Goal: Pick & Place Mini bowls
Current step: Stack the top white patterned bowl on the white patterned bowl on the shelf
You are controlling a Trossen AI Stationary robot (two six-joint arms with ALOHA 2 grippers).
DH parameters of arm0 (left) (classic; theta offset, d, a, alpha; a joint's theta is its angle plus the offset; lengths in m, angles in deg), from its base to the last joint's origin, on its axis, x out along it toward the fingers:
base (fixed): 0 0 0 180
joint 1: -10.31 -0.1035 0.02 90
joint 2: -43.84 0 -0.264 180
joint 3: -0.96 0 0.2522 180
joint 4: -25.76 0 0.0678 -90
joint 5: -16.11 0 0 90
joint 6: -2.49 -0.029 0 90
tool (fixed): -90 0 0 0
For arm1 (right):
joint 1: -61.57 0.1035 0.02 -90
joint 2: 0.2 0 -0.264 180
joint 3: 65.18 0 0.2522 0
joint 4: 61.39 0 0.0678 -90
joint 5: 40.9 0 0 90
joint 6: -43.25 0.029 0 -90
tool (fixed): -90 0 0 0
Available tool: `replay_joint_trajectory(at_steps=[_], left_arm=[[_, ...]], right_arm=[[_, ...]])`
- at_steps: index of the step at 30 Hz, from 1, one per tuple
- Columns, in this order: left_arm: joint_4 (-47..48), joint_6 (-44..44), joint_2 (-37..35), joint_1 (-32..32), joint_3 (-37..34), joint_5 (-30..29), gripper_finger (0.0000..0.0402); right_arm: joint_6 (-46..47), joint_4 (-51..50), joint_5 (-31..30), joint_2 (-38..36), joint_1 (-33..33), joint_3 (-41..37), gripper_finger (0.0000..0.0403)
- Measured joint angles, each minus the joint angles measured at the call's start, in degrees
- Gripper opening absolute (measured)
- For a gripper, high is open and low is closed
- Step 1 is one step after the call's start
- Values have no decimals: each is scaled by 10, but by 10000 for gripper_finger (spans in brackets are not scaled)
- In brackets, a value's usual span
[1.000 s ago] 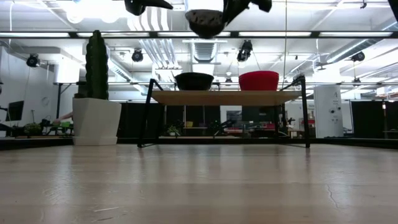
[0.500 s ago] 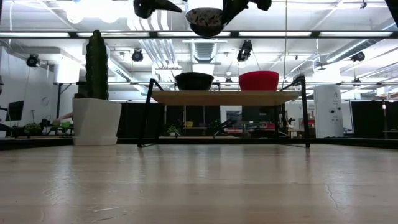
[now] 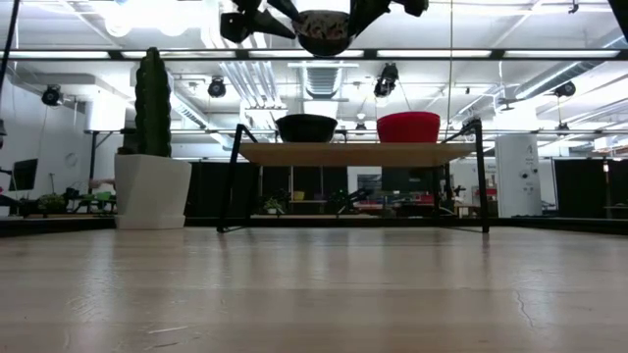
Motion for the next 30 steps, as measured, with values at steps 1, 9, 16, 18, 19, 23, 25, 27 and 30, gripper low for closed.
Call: replay_joint_trajectory(at_steps=[1,9,16,18,19,23,25,27,30], left_arm=[[1,-4,1,0,0,-3,140],[0,-9,2,-10,0,-13,33],[-2,-6,2,-27,0,-10,18],[-1,-5,2,-31,0,-7,16],[1,-5,2,-34,0,-5,15],[9,3,2,-50,0,6,10],[23,10,2,-60,0,10,7],[33,17,2,-70,1,10,3],[38,24,2,-83,1,10,2]], right_arm=[[-1,0,0,0,0,0,12],[-15,17,8,0,0,0,13],[-51,48,10,0,-1,0,15],[-56,50,10,0,-2,0,20],[-59,52,12,0,-3,0,26],[-101,60,25,-1,-6,0,80],[-126,59,26,-1,-7,0,118],[-141,60,24,-1,-9,0,160],[-154,60,10,-1,-12,0,219]])
